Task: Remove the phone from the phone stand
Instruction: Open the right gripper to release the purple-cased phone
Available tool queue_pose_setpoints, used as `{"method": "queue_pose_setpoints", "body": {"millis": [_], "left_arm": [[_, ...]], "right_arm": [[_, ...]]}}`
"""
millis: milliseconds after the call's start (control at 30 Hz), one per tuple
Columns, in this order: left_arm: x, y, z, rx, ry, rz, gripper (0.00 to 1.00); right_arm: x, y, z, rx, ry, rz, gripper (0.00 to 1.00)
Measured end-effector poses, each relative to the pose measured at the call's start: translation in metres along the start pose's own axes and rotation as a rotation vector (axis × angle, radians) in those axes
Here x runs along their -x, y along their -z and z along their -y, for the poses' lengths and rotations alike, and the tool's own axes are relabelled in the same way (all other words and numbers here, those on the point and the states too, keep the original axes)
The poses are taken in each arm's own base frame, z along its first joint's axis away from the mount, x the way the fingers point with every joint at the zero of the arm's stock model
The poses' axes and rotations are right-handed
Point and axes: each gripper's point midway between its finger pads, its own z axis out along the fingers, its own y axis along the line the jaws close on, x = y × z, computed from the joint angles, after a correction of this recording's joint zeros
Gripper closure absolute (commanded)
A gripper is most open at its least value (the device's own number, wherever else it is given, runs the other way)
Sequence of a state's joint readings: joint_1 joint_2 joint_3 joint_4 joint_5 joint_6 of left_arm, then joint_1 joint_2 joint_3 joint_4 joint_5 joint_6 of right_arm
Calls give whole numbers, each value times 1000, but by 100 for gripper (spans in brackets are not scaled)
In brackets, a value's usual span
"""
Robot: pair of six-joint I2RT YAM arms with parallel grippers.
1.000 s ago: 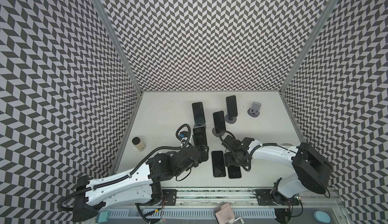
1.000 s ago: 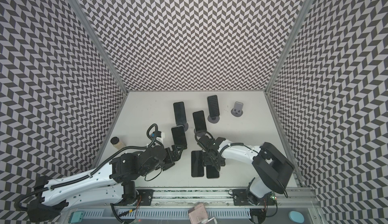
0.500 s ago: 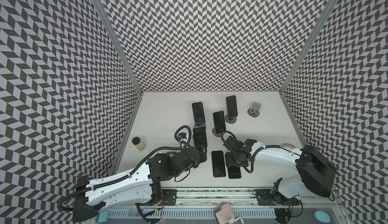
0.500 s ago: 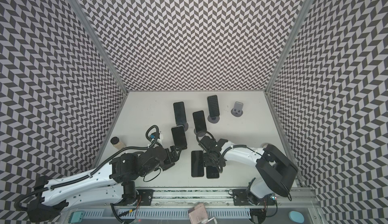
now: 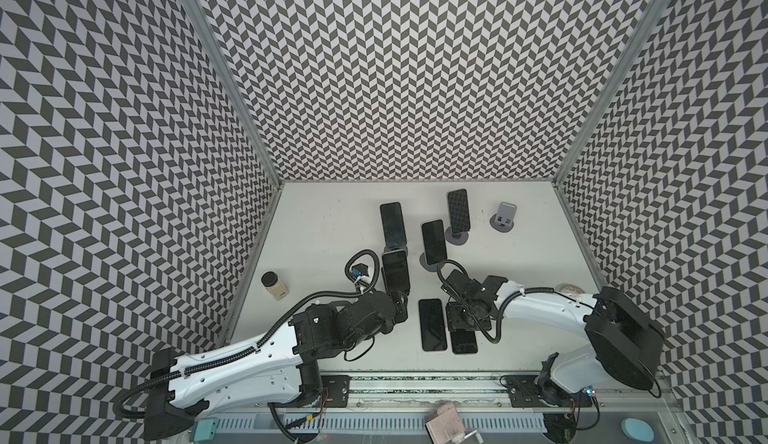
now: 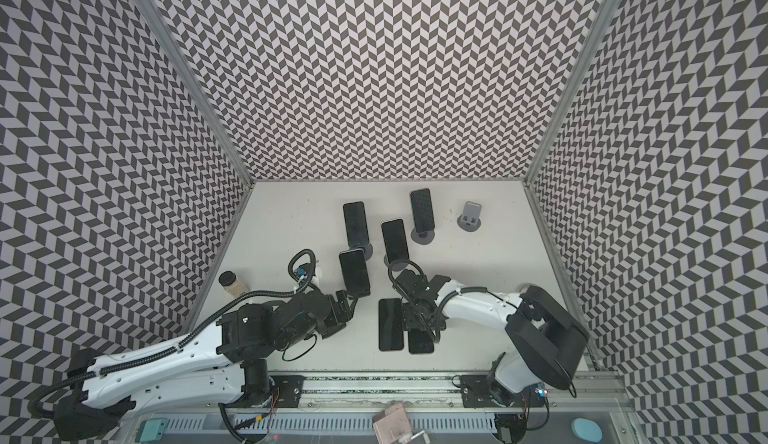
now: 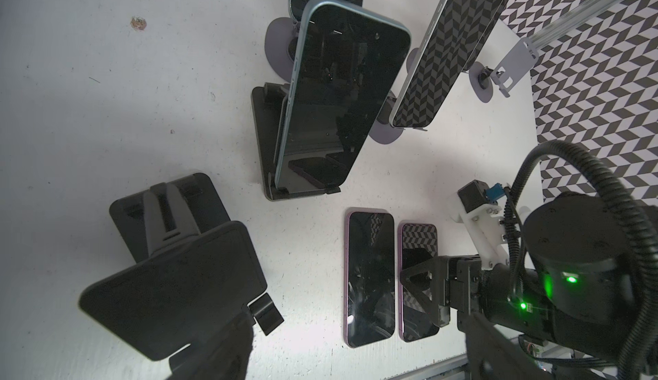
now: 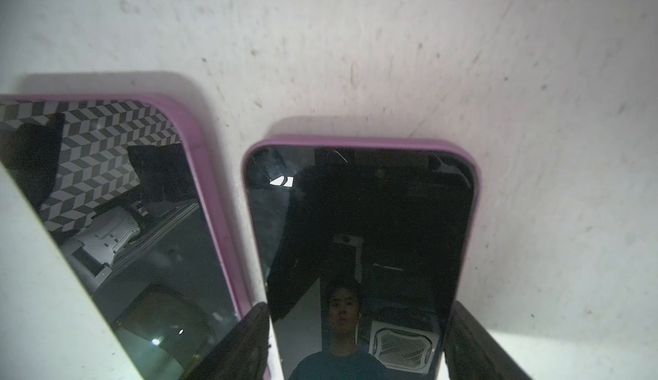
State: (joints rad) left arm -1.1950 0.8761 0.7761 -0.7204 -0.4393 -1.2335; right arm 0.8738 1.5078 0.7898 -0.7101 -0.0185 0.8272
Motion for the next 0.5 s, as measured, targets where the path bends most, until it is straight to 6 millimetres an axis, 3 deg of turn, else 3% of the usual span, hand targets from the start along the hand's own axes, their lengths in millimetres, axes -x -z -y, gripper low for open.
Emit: {"method": "queue_pose_setpoints", "body": {"millis": [500], "left_arm": [[0,-1,0,4,-8,-1,7]], "right_arm": [[3,-1,0,-14,-21,2,29]]}}
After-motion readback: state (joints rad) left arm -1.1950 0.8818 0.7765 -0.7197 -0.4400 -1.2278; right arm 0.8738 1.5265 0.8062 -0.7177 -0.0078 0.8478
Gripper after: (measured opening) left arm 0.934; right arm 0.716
